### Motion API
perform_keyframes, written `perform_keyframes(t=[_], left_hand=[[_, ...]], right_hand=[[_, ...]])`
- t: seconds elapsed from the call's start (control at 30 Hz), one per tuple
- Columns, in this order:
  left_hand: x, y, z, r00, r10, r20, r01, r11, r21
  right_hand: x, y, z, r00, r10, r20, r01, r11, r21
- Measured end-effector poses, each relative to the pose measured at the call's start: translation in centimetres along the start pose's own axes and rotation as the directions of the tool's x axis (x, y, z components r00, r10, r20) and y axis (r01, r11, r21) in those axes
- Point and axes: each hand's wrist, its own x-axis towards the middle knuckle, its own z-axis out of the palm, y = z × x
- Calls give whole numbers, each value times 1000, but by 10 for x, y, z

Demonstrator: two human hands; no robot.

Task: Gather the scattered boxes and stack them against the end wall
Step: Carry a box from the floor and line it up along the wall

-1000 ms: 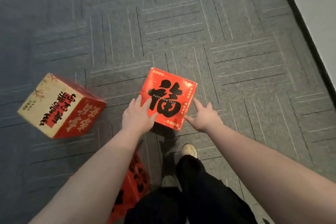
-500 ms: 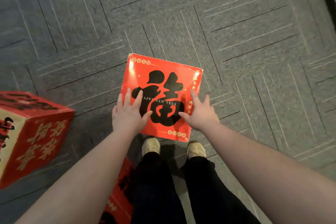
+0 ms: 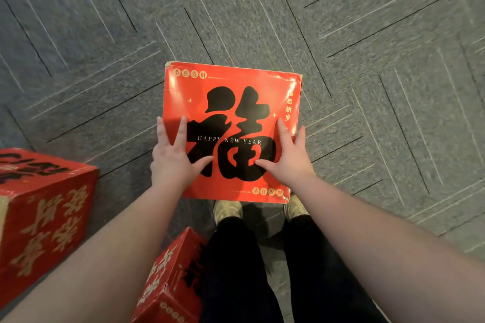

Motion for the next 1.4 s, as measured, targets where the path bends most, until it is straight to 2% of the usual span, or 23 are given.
perform_keyframes(t=[0.27, 0.47, 0.63, 0.77, 0.87, 0.97, 1.1, 1.23, 1.4], left_hand=[[-15, 29, -1, 999, 30, 15, -31, 998, 62], [-35, 104, -21, 980, 185, 71, -193, 973, 124], [-69, 208, -63, 910, 406, 85, -414, 872, 261], [-121, 310, -98, 805, 583, 110, -582, 740, 336], [-175, 387, -112, 699, 703, 134, -686, 606, 402], [-239, 459, -114, 581, 798, 161, -768, 471, 434], [-337, 538, -102, 459, 864, 208, -822, 323, 469], [-444, 605, -77, 353, 902, 249, -851, 198, 486], [-594, 688, -32, 141, 944, 298, -903, -1, 430]], right_hand=[[-2, 10, -14, 997, 65, -37, -63, 997, 53], [-33, 52, -80, 986, 156, -57, -149, 983, 109], [-84, 93, -158, 953, 256, -164, -201, 935, 291], [-144, 134, -230, 895, 340, -289, -190, 876, 444], [-193, 176, -278, 830, 447, -334, -214, 807, 550], [-244, 224, -318, 763, 516, -389, -163, 736, 657], [-319, 297, -358, 689, 591, -419, -96, 647, 757], [-405, 377, -396, 630, 665, -401, -105, 585, 804], [-536, 487, -433, 500, 741, -449, -75, 553, 829]])
